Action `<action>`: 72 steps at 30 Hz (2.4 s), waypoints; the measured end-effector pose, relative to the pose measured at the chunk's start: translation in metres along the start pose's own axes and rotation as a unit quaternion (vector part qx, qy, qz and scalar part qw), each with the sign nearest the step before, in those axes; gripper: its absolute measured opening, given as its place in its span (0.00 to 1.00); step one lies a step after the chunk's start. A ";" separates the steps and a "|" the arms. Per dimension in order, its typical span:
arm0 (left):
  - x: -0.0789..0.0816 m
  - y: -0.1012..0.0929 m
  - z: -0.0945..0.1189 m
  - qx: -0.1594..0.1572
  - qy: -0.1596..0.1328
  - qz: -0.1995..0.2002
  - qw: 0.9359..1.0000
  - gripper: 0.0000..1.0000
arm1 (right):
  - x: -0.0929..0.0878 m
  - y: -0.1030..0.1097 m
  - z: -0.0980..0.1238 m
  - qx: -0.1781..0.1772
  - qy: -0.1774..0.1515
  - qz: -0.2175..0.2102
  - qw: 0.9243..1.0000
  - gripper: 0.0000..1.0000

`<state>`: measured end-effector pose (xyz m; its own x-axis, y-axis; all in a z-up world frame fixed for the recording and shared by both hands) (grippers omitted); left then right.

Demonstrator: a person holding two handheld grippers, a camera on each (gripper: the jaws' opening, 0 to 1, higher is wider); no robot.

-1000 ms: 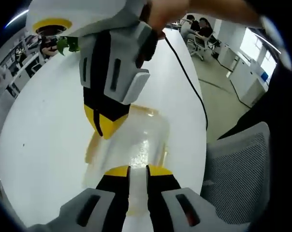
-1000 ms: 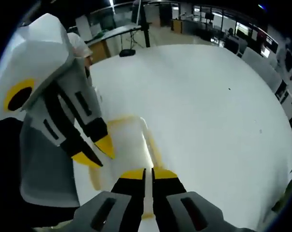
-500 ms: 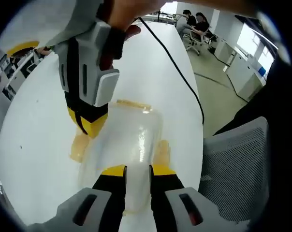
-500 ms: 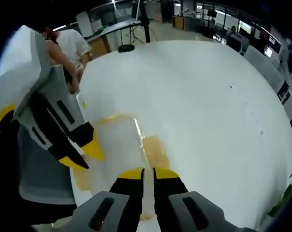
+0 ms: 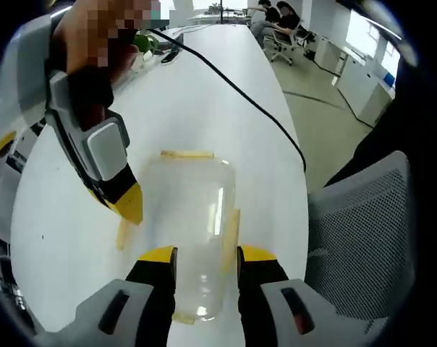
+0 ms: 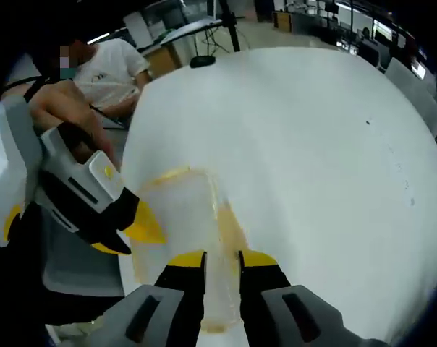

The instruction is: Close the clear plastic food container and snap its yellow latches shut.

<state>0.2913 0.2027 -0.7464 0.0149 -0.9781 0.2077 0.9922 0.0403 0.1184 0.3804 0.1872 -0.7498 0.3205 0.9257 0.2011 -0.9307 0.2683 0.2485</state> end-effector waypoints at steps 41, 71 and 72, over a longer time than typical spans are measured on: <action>0.017 0.001 -0.011 0.055 0.020 -0.022 0.998 0.34 | -0.004 0.005 -0.007 0.118 0.106 0.008 0.987 0.19; 0.016 0.007 0.007 0.000 -0.010 0.060 0.998 0.53 | -0.011 0.009 0.008 0.068 0.010 0.022 0.997 0.35; 0.015 0.007 0.008 -0.003 -0.011 0.061 0.998 0.53 | -0.011 0.011 0.009 0.066 0.008 0.027 0.997 0.36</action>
<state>0.2975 0.1901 -0.7344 0.1331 -0.9613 0.2414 0.9838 0.1577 0.0857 0.3677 0.1775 -0.7407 0.2659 0.9424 0.2030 -0.9154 0.1809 0.3596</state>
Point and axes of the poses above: the point that each gripper's makers call its tool centre point, and the gripper's own axes: z roughly backward along the fingers, y roughly to its left, x roughly out of its top, the point moved 2 cm from there along z, roughly backward along the fingers, and after that the axes turned 13 degrees about y, right-handed, at the moved point
